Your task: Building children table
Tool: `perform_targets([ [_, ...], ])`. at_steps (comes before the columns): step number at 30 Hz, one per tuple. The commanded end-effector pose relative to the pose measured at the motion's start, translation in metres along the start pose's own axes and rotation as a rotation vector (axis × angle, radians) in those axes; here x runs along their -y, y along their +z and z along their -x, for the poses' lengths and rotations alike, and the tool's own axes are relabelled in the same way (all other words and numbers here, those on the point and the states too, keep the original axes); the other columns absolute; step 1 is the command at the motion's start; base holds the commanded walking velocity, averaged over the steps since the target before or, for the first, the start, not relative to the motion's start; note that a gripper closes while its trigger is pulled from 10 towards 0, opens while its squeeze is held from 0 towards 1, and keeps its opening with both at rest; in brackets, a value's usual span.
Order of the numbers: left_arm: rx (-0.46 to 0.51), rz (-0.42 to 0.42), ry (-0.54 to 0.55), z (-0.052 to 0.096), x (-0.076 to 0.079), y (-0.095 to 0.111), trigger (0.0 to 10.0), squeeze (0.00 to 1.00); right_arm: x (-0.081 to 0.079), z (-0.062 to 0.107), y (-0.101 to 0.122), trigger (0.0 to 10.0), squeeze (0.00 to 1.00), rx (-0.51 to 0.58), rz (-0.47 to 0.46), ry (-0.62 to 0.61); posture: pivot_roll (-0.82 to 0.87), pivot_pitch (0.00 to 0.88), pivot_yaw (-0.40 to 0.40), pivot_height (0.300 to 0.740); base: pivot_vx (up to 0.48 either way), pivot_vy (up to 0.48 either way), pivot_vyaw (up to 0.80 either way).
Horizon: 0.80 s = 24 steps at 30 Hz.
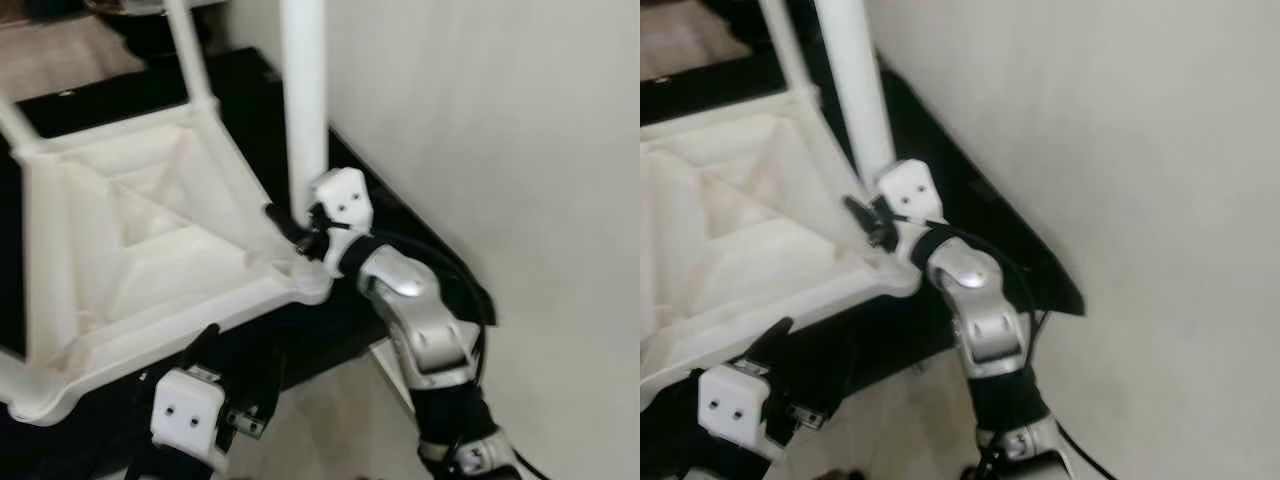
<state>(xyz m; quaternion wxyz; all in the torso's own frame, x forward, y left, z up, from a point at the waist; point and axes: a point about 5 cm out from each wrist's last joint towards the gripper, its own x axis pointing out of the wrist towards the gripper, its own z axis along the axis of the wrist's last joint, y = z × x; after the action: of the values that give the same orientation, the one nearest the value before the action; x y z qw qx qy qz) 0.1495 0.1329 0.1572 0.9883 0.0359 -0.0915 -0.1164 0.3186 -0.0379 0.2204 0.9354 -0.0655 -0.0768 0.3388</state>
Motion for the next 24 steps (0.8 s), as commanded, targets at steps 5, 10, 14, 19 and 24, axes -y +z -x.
perform_targets([
  [5, -0.023, -0.001, 0.004, 0.000, -0.001, -0.006, 10.0, 0.00, -0.020, -0.015, -0.028, 0.0, 0.00, -0.108, -0.071, 0.053, 0.08, 0.183, -0.050, 0.740, 0.000, 0.000, 0.00],
  [10, -0.020, 0.000, 0.010, 0.000, -0.001, -0.006, 10.0, 0.00, -0.021, -0.020, -0.013, 10.0, 1.00, -0.066, -0.077, 0.174, 0.08, 0.177, -0.048, 0.740, 0.000, 0.000, 0.00],
  [14, -0.020, 0.004, 0.005, 0.000, 0.000, -0.007, 10.0, 0.00, -0.025, -0.019, 0.000, 10.0, 1.00, -0.016, -0.114, 0.311, 0.08, 0.172, -0.046, 0.740, 0.000, 0.000, 0.00],
  [19, -0.019, 0.005, 0.004, 0.000, 0.001, -0.006, 10.0, 0.00, -0.016, -0.022, 0.017, 10.0, 1.00, 0.079, -0.083, 0.554, 0.09, 0.178, -0.046, 0.740, 0.000, 0.000, 0.00],
  [24, -0.020, 0.005, 0.005, 0.002, 0.002, -0.005, 10.0, 0.00, -0.006, -0.025, 0.025, 10.0, 0.17, 0.106, -0.008, 0.725, 0.10, 0.188, -0.046, 0.740, 0.000, 0.000, 0.00],
])
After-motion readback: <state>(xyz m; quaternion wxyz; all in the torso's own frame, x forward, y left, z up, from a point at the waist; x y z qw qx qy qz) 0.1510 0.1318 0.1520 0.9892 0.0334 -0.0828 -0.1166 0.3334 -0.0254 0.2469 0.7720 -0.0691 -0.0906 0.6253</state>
